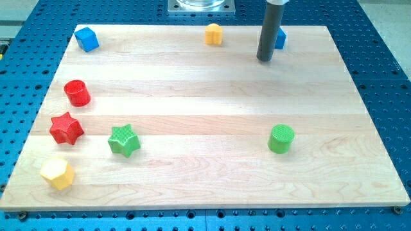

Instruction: Move the red star to the center of the board

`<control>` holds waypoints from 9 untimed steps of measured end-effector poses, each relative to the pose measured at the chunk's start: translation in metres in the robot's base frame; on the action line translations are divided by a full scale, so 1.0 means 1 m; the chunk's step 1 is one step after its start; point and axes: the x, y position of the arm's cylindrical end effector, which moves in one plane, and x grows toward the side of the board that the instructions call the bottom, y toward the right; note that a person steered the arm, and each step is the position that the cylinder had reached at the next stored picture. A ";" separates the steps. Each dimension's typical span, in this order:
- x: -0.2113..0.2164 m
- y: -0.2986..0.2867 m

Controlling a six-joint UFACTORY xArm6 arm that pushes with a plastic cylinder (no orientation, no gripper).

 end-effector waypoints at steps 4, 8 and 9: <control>0.203 -0.067; 0.321 -0.319; 0.273 -0.338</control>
